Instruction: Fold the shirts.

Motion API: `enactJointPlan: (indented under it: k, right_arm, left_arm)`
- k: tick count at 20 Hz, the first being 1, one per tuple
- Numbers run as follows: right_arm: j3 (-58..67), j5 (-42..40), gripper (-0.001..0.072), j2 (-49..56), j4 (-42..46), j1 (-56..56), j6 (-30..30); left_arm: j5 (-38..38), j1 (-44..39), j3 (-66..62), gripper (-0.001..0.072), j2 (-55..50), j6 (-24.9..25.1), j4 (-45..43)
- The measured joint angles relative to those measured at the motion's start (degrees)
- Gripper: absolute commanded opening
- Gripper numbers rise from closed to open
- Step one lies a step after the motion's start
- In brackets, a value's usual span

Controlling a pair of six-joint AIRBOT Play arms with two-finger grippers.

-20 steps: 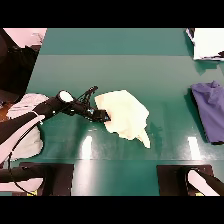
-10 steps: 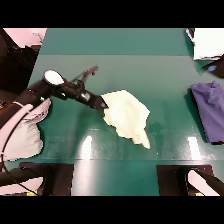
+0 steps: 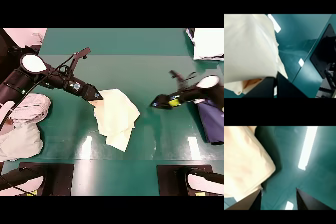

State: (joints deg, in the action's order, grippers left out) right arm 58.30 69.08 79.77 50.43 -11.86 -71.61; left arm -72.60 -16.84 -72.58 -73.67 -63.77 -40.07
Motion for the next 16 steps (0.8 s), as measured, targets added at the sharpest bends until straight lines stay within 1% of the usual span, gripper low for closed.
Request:
enactJointPlan:
  k: [2, 4, 5, 6, 7, 11, 13, 16]
  right_arm:
    - [1.64, -1.77, 0.0481, 4.74, -0.07, -4.57, 0.17]
    - [4.33, -2.43, 0.0425, 9.03, 0.02, -8.04, 0.24]
    - [5.75, -2.45, 0.0363, 10.82, -0.17, -9.4, 0.24]
    - [7.26, -2.23, 0.0139, 12.41, -0.33, -10.54, 0.35]
    - [8.44, -2.08, 0.0014, 13.73, 0.0, -11.45, 0.37]
    - [13.7, -0.7, 0.0013, 14.62, 0.72, -12.31, 0.63]
    - [17.73, -0.09, 0.0013, 12.02, 0.63, -10.71, 0.66]
    - [25.83, 1.05, 0.0013, 5.29, 0.61, -6.88, 0.35]
  left_arm:
    - [-0.24, 0.02, -0.15, 0.0028, 0.11, -0.42, -0.46]
    - [-0.39, 0.04, -0.24, 0.0028, 0.17, -0.63, -0.83]
    - [-0.5, 0.07, -0.26, 0.0028, 0.17, -0.66, -0.9]
    - [-0.55, 0.07, -0.26, 0.0028, 0.17, -0.7, -0.96]
    - [-0.68, 0.07, -0.26, 0.0028, 0.17, -0.83, -1.03]
    - [-1.6, 0.07, -1.36, 0.0027, 0.31, -2.1, -1.66]
    - [-2.69, 0.07, -4.74, 0.0027, 0.48, -3.45, -2.58]
    - [-4.57, 0.07, -14.38, 0.0027, 1.53, -5.2, -3.21]
